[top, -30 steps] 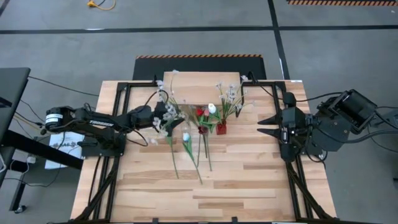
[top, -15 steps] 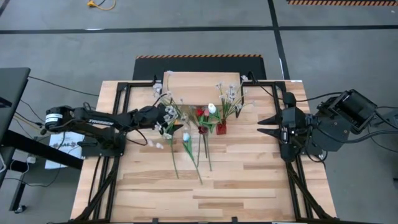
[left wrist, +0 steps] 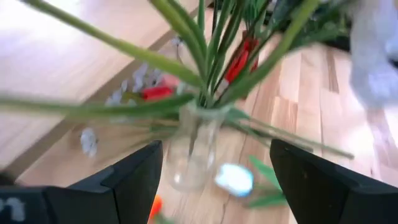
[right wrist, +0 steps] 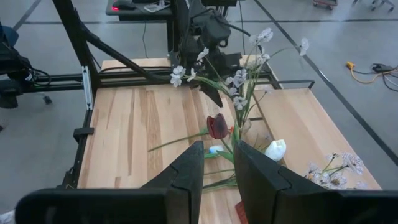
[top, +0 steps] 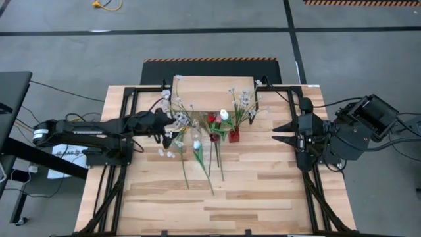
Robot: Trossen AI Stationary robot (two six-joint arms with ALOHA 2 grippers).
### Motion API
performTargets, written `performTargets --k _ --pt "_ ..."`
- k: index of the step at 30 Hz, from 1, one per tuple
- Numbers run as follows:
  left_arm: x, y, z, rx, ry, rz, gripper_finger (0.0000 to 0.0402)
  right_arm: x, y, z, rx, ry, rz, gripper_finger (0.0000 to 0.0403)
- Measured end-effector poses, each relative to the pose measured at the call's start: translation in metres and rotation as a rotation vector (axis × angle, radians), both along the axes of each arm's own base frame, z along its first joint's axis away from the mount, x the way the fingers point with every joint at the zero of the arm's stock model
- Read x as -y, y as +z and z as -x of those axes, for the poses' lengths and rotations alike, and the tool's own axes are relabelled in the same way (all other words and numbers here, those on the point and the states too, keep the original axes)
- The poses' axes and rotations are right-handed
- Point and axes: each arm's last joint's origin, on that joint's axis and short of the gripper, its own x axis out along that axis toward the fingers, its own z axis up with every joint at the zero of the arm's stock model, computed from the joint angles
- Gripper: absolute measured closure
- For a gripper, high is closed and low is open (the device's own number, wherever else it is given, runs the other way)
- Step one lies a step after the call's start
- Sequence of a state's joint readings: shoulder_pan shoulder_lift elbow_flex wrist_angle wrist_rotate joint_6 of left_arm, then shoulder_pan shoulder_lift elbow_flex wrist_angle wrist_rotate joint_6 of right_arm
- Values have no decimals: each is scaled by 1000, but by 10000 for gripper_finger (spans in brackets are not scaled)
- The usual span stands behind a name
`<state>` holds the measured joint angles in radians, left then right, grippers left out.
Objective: Pick and place flowers into a vace then onto a shelf
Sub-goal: Put the blue flower into the transparent vase
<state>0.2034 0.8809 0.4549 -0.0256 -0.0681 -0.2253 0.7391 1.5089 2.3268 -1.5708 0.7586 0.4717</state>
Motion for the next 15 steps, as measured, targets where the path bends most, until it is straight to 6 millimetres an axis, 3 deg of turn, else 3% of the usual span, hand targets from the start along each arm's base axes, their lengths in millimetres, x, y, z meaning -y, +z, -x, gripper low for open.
performTargets --k 8,15 --pt "11 9 24 -7 -18 40 115 -1 -1 0 -21 35 -17 324" --pt "18 8 33 -39 -37 71 115 -2 -1 0 -31 51 -26 324"
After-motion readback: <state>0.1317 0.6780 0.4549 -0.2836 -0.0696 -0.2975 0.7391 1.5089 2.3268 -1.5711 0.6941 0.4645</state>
